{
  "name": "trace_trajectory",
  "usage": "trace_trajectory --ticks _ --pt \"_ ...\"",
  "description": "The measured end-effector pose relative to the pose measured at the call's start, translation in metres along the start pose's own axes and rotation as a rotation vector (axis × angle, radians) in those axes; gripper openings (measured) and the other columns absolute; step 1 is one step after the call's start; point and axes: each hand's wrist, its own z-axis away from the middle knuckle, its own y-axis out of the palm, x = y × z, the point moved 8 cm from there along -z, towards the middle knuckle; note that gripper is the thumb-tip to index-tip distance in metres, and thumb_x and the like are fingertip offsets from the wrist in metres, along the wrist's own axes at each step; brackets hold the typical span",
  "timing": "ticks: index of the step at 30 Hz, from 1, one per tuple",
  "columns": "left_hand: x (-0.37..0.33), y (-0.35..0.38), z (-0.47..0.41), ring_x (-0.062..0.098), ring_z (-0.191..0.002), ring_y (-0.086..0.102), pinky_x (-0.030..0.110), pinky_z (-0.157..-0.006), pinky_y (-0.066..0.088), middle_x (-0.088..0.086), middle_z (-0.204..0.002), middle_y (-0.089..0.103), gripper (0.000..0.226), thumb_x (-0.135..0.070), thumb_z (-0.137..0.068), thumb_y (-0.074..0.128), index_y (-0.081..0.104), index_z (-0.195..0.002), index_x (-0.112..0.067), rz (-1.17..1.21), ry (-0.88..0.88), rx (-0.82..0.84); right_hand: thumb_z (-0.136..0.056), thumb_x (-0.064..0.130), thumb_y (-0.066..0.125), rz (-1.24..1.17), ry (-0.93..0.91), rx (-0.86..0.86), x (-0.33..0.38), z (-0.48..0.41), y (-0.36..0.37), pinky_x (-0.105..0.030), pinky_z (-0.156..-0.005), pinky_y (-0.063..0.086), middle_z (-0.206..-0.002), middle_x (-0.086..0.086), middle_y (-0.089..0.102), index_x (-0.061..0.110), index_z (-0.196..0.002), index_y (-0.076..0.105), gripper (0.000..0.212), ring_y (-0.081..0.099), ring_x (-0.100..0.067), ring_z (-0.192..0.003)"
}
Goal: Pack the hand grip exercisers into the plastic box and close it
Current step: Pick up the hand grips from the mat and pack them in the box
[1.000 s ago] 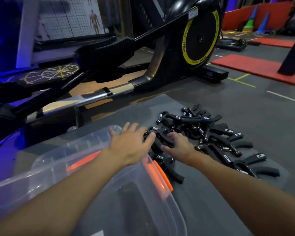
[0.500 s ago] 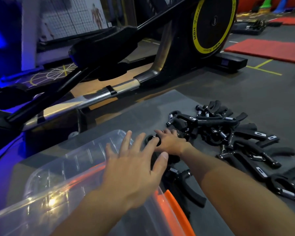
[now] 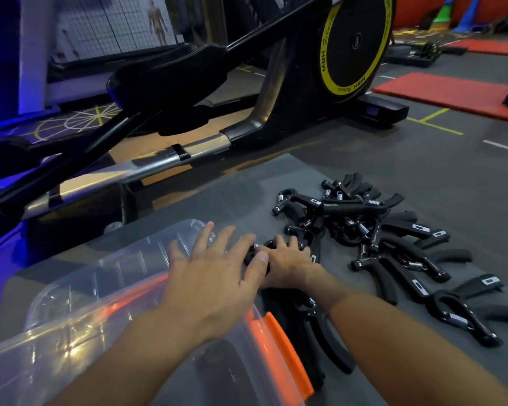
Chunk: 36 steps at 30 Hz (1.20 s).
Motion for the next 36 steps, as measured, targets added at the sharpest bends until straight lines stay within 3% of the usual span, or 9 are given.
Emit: trace_trajectory --ticks 4,8,13,15,19,22,26,31,36 --pt "-0.001 0.000 0.000 0.013 -0.150 0.004 0.059 -0.113 0.015 -0.016 -0.157 0.021 0.085 -0.067 -0.072 -0.015 0.025 -0.144 -0.045 0.009 0.005 0.002 -0.061 0.069 0.059 0.038 -0.027 -0.050 -0.013 0.031 0.009 -0.060 -0.098 0.032 -0.133 -0.006 0.032 0.049 -0.132 0.030 0.079 0.027 -0.038 -0.125" --pt "0.003 0.001 -0.003 0.014 -0.148 0.013 0.057 -0.115 0.015 -0.013 -0.153 0.030 0.055 -0.059 -0.095 0.011 0.037 -0.140 -0.041 0.044 -0.013 0.017 -0.062 0.069 0.061 0.018 0.002 -0.015 -0.029 0.065 0.019 -0.063 -0.100 0.030 -0.137 -0.005 0.029 0.049 -0.132 0.030 0.079 0.025 -0.036 -0.129" --pt "-0.020 0.003 0.015 0.019 -0.147 0.014 0.060 -0.115 0.007 -0.007 -0.151 0.034 0.065 -0.066 -0.088 0.013 0.038 -0.140 -0.037 0.067 0.051 0.083 -0.066 0.070 0.063 -0.060 0.002 0.010 -0.053 0.112 0.030 -0.063 -0.106 0.026 -0.154 0.002 0.015 0.051 -0.143 0.018 0.091 0.015 -0.029 -0.141" --pt "-0.043 0.003 0.032 0.018 -0.149 0.007 0.062 -0.116 -0.003 -0.007 -0.154 0.030 0.058 -0.064 -0.093 0.019 0.035 -0.142 -0.037 0.084 0.117 0.072 -0.067 0.073 0.062 -0.150 0.011 -0.091 -0.062 0.133 0.027 -0.060 -0.110 0.021 -0.158 0.010 0.010 0.049 -0.147 0.011 0.097 0.010 -0.023 -0.146" --pt "-0.069 0.006 0.055 0.017 -0.150 0.008 0.057 -0.118 -0.008 -0.008 -0.149 0.039 0.056 -0.061 -0.093 0.025 0.040 -0.140 -0.034 0.088 0.212 0.013 -0.067 0.074 0.059 -0.269 0.127 -0.412 -0.087 0.189 0.020 -0.046 -0.107 0.027 -0.148 0.010 0.029 0.033 -0.147 0.020 0.098 0.026 -0.018 -0.138" --pt "-0.070 0.007 0.061 0.018 -0.149 0.012 0.050 -0.120 -0.006 -0.008 -0.146 0.045 0.065 -0.061 -0.083 0.023 0.047 -0.137 -0.031 0.098 0.235 -0.015 -0.050 0.090 0.046 -0.390 0.278 -0.355 -0.102 0.226 0.045 -0.045 -0.107 0.029 -0.143 0.000 0.031 0.019 -0.148 0.021 0.124 0.030 -0.021 -0.136" --pt "-0.069 0.007 0.062 0.021 -0.147 0.017 0.049 -0.121 -0.003 -0.008 -0.144 0.046 0.065 -0.058 -0.081 0.024 0.051 -0.134 -0.031 0.102 0.233 -0.025 -0.025 0.106 0.029 -0.410 0.287 -0.241 -0.095 0.253 0.081 -0.039 -0.116 0.017 -0.156 -0.005 0.020 0.013 -0.153 0.007 0.159 0.019 -0.022 -0.145" --pt "-0.067 0.011 0.059 0.024 -0.145 0.020 0.048 -0.121 -0.002 -0.006 -0.144 0.047 0.060 -0.056 -0.086 0.026 0.053 -0.131 -0.029 0.067 0.227 -0.018 -0.047 0.084 0.052 -0.413 0.316 -0.414 -0.084 0.268 0.092 -0.037 -0.115 0.023 -0.145 -0.004 0.035 0.017 -0.152 0.014 0.130 0.030 -0.024 -0.138" --pt "-0.068 0.011 0.056 0.023 -0.139 0.029 0.048 -0.120 0.002 -0.006 -0.137 0.052 0.062 -0.055 -0.082 0.023 0.059 -0.126 -0.030 0.036 0.232 -0.061 -0.047 0.084 0.055 -0.390 0.287 -0.384 -0.076 0.270 0.091 -0.036 -0.115 0.018 -0.139 -0.002 0.033 0.023 -0.154 0.006 0.132 0.027 -0.023 -0.136"
